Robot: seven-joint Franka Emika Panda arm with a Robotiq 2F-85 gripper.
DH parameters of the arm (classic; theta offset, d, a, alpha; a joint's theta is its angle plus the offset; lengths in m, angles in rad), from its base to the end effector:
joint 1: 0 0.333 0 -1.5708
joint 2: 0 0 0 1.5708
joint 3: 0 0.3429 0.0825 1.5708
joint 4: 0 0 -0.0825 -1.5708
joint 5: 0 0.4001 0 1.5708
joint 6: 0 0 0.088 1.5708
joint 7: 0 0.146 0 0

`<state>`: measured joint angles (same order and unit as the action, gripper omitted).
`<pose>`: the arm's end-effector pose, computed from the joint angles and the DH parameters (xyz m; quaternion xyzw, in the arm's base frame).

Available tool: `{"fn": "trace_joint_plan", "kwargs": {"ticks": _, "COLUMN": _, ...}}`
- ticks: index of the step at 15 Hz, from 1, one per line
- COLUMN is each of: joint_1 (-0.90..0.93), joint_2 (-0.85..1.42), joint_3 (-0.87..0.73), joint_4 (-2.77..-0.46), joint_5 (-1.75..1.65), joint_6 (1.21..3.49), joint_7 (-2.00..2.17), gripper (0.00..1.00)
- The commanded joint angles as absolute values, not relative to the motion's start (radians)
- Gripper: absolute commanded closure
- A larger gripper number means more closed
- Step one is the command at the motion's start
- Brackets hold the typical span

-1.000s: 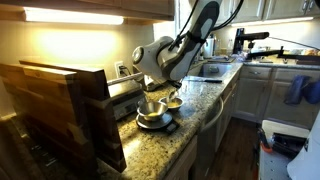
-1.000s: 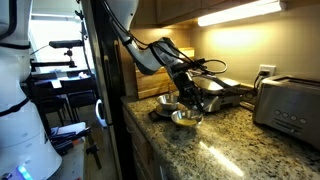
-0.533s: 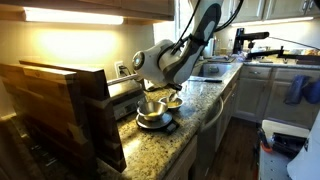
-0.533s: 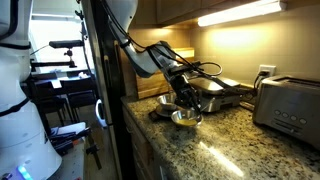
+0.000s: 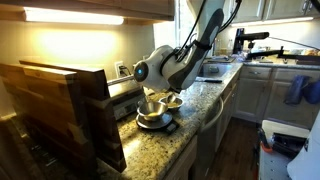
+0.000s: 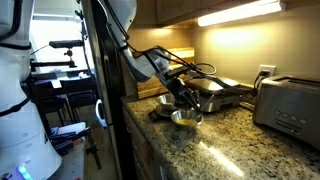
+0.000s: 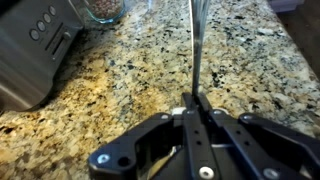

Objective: Spoon out some of the contents in the bowl on the right into the bowl on top of the scale

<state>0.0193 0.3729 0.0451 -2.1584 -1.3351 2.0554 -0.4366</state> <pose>0.5695 -0.0489 0.2091 0.6422 0.5871 -0.2639 0.4162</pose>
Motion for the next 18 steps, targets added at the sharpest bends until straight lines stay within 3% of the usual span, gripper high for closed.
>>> {"fn": "trace_joint_plan", "kwargs": {"ticks": 1, "joint_1": 0.037, "joint_2": 0.383, "joint_3": 0.042, "joint_4": -2.182, "joint_5": -1.446, "joint_6": 2.042, "joint_7": -0.326, "gripper": 0.97}}
{"fn": "trace_joint_plan", "kwargs": {"ticks": 18, "joint_1": 0.03, "joint_2": 0.406, "joint_3": 0.072, "joint_4": -2.209, "joint_5": -1.452, "joint_6": 2.046, "joint_7": -0.31, "gripper": 0.97}}
